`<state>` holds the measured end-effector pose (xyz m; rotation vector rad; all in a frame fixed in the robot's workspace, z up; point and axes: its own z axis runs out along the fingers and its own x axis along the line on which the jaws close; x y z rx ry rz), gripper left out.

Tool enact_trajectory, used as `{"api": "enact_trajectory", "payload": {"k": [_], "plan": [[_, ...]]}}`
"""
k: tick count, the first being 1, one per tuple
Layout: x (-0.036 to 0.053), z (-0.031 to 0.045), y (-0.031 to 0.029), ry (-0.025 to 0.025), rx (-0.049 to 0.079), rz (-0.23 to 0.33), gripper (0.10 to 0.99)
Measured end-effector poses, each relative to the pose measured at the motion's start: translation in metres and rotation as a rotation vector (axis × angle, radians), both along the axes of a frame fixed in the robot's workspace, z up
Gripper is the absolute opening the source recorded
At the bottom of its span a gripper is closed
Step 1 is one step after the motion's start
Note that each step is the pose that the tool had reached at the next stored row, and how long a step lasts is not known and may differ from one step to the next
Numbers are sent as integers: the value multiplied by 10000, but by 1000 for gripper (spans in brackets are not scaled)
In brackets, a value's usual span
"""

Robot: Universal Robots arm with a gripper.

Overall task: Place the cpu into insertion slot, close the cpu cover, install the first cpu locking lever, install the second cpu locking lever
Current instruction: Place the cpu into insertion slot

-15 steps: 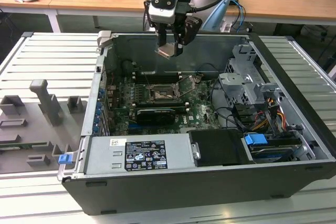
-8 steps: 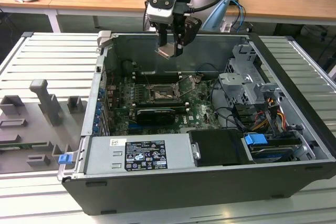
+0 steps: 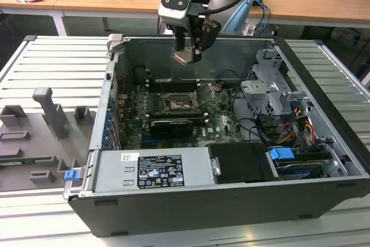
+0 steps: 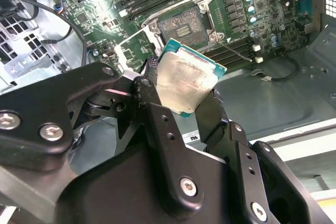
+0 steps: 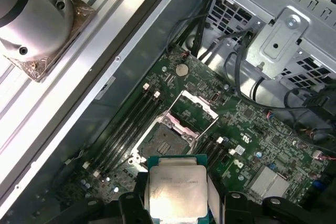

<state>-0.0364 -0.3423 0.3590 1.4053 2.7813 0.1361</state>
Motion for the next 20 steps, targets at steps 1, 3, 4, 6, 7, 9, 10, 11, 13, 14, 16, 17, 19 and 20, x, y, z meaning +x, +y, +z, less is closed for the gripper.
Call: {"api": "enact_trajectory", "payload": {"k": [1, 3, 4, 6, 7, 9, 10, 11, 13, 14, 16, 17, 19, 20], "plan": [[0, -1, 0, 0, 0, -72, 529], [0, -1, 0, 0, 0, -171, 529], [0, -2, 0, 0, -1, -259, 529], [0, -3, 0, 0, 0, -382, 529], [0, -3, 0, 0, 0, -423, 529], [0, -4, 0, 0, 0, -587, 529], [0, -4, 0, 0, 0, -650, 529], [0, -5, 0, 0, 0, -690, 529], [0, -6, 0, 0, 0, -830, 529], [0, -6, 0, 0, 0, -870, 529], [0, -7, 0, 0, 0, -998, 529], [0, -8, 0, 0, 0, -1095, 529], [0, -8, 0, 0, -1, -1175, 529], [0, -9, 0, 0, 0, -1244, 529]]}}
